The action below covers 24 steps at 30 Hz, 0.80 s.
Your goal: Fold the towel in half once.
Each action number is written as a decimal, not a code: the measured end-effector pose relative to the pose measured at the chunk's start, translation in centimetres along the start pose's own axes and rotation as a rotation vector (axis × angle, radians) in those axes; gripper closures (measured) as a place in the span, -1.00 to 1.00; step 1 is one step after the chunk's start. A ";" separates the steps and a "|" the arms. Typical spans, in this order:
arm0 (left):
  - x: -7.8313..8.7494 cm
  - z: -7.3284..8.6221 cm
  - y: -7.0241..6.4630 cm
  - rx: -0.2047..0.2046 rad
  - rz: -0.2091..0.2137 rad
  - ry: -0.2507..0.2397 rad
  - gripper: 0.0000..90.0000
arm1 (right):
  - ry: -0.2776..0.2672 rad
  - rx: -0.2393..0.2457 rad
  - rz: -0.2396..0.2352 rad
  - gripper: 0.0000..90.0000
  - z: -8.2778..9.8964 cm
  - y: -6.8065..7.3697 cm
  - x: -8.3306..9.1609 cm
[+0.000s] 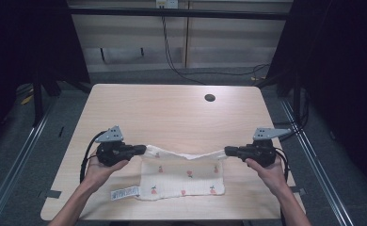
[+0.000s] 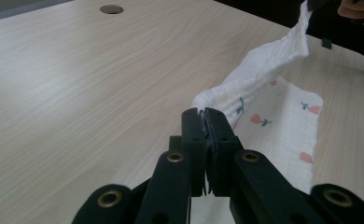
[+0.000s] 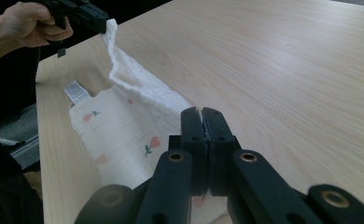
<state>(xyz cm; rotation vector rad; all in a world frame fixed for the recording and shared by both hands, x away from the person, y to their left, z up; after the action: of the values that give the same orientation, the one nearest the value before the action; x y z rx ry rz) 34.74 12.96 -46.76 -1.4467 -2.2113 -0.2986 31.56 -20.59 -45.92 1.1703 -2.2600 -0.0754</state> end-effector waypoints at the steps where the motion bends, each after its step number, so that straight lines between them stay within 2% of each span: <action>1: 0.1 -0.1 -0.2 -0.014 0.004 0.003 0.95 | -0.001 0.001 -0.001 0.97 0.0 0.2 0.0; 5: 0.3 -0.2 -1.1 -0.032 0.002 0.001 0.95 | -0.004 0.009 -0.005 0.97 0.1 0.5 0.2; 7: 0.2 0.6 -1.2 -0.057 -0.025 0.041 0.95 | 0.010 0.005 -0.013 0.97 0.7 0.7 0.0; 9: 0.3 1.3 -1.6 -0.038 -0.003 0.040 0.95 | 0.039 0.008 -0.008 0.97 1.5 0.8 -0.2; 12: 0.3 2.3 -1.9 -0.048 -0.006 0.072 0.95 | 0.057 0.008 -0.006 0.97 2.3 1.2 -0.1; 16: 0.4 3.2 -2.9 -0.054 0.001 0.085 0.95 | 0.084 0.014 0.003 0.97 3.5 1.5 0.1; 18: 0.0 4.0 -3.7 -0.048 0.024 0.089 0.95 | 0.108 0.020 0.001 0.97 4.3 1.7 -0.1; 20: -0.5 4.9 -4.5 -0.070 0.029 0.135 0.95 | 0.111 0.013 -0.006 0.97 5.0 1.8 -0.2; 24: -1.0 6.1 -5.7 -0.073 0.079 0.168 0.95 | 0.162 0.001 0.004 0.97 6.7 1.6 -0.7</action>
<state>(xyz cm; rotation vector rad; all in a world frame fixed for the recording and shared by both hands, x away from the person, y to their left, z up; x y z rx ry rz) 28.29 12.39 -52.12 -1.4867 -2.0235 -0.4608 27.21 -20.42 -51.27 1.1300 -2.1209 0.0211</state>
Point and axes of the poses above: each handheld gripper's, and its own axes: x roughly backward along the jaws, z roughly out of its underside, y roughly to its left, the point moved 8 cm from there along -x, roughly forward along the jaws, and after that the axes turned 5 degrees about -x, right-handed, at the moved point
